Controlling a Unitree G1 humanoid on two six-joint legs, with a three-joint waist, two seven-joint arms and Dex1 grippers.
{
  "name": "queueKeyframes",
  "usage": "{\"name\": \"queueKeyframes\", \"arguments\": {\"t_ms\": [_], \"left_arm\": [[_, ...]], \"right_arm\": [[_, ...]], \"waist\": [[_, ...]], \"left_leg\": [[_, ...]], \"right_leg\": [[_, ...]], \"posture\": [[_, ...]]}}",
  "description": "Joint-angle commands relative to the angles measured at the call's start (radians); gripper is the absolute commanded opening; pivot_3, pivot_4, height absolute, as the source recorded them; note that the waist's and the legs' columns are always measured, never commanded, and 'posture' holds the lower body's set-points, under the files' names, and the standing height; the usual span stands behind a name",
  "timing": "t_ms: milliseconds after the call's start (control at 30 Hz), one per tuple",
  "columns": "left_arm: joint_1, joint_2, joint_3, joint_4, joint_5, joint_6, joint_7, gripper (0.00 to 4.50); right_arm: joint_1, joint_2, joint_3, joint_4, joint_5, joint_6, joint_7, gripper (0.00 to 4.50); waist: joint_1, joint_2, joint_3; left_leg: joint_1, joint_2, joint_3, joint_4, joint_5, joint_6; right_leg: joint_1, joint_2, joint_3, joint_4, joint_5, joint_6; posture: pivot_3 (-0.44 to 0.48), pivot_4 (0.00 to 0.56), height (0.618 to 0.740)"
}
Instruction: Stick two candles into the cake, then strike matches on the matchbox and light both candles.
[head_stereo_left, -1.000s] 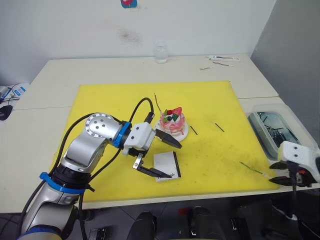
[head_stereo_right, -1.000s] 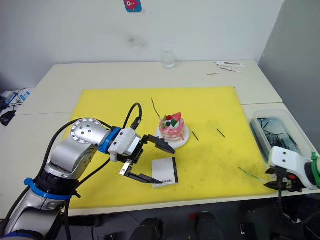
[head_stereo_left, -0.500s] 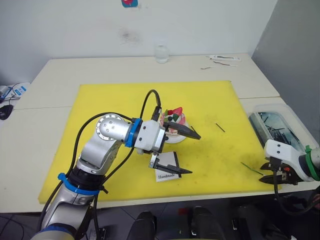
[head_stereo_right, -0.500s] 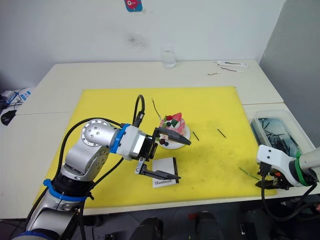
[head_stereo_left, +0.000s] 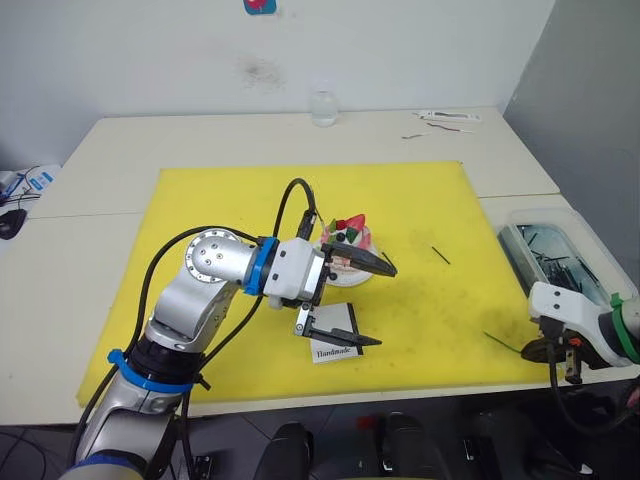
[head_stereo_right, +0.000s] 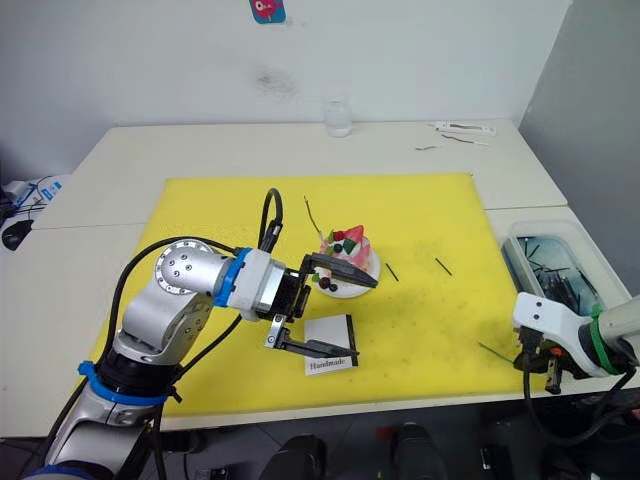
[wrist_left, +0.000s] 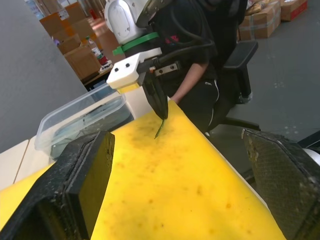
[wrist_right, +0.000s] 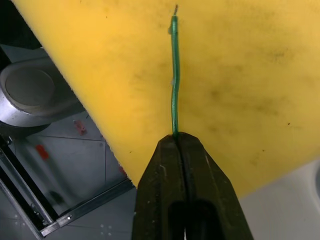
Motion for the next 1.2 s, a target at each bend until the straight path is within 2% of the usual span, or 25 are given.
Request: {"name": "queueKeyframes", "arguments": {"t_ms": [33,133,233,300,367,433,567,700,900,1200], "left_arm": [[-0.001,0.012,0.012,-0.012,0.001,-0.011,0.001,4.50],[0.009,0.027,0.020,0.001,0.005,-0.017,-0.004,4.50],[0.022,0.054,0.062,0.018,-0.018,0.031,0.028,4.50],[0.033,0.080,0.105,0.037,-0.037,0.077,0.059,4.50],[0.046,0.105,0.152,0.047,-0.056,0.129,0.097,4.50],[0.061,0.125,0.192,0.036,-0.079,0.186,0.133,4.50],[0.085,0.116,0.293,-0.029,-0.173,0.350,0.294,4.50],[0.129,0.084,0.341,-0.090,-0.195,0.406,0.426,4.50],[0.187,0.057,0.356,-0.145,-0.198,0.451,0.542,4.50],[0.205,0.090,0.331,-0.137,-0.173,0.446,0.533,4.50]], "right_arm": [[-0.003,-0.021,-0.017,0.025,-0.008,-0.035,0.013,0.02],[-0.056,0.012,-0.011,0.023,0.028,-0.042,0.021,0.02],[-0.188,0.110,-0.021,-0.007,0.127,-0.035,0.032,0.02],[-0.343,0.243,-0.038,-0.003,0.226,0.028,-0.019,0.02],[-0.501,0.429,-0.077,0.020,0.309,0.113,-0.160,0.02],[-0.586,0.584,-0.103,0.022,0.346,0.140,-0.280,0.02],[-0.630,0.888,-0.114,-0.005,0.365,0.089,-0.517,0.02],[-0.591,1.080,-0.060,-0.004,0.320,-0.043,-0.625,0.02],[-0.504,1.185,0.029,0.065,0.196,-0.269,-0.672,0.02],[-0.448,1.238,0.095,0.222,0.086,-0.510,-0.658,0.02]], "waist": [[0.000,0.000,0.000],[-0.003,0.000,0.000],[-0.009,-0.001,0.000],[-0.012,-0.002,0.001],[-0.018,-0.004,0.002],[-0.014,-0.005,0.003],[0.000,-0.005,0.003],[0.000,-0.004,0.003],[-0.002,-0.004,0.003],[-0.007,-0.004,0.003]], "left_leg": [[0.000,0.000,0.000,0.000,0.000,0.000],[0.001,0.000,0.000,0.000,0.000,0.000],[0.002,0.001,0.001,0.000,0.000,0.000],[0.003,0.002,0.002,0.000,0.000,0.000],[0.004,0.005,0.002,-0.001,0.000,0.000],[0.004,0.009,0.003,0.000,0.000,0.000],[0.003,0.014,0.003,-0.002,0.000,0.000],[-0.003,0.014,0.004,-0.001,0.000,-0.001],[-0.002,0.014,0.007,-0.001,0.000,-0.001],[0.005,0.017,0.007,-0.002,0.000,-0.001]], "right_leg": [[0.000,0.000,0.000,0.000,0.000,0.000],[0.000,0.000,0.000,0.000,0.000,0.000],[0.000,0.001,0.001,0.001,0.000,0.000],[0.000,0.002,0.001,0.001,0.001,-0.001],[0.000,0.005,0.002,0.001,0.002,-0.002],[0.000,0.008,0.002,0.001,0.004,-0.005],[0.000,0.012,-0.003,0.001,0.003,-0.007],[-0.005,0.011,-0.002,0.000,0.003,-0.007],[-0.005,0.011,0.000,0.000,0.003,-0.007],[-0.002,0.015,0.001,0.002,0.005,-0.012]], "posture": [[0.000,0.150,0.740],[0.000,0.150,0.740],[0.000,0.150,0.740],[0.000,0.150,0.740],[0.000,0.150,0.740],[0.000,0.150,0.740],[0.000,0.150,0.740],[0.000,0.150,0.740],[0.000,0.150,0.740],[0.000,0.150,0.740]]}}
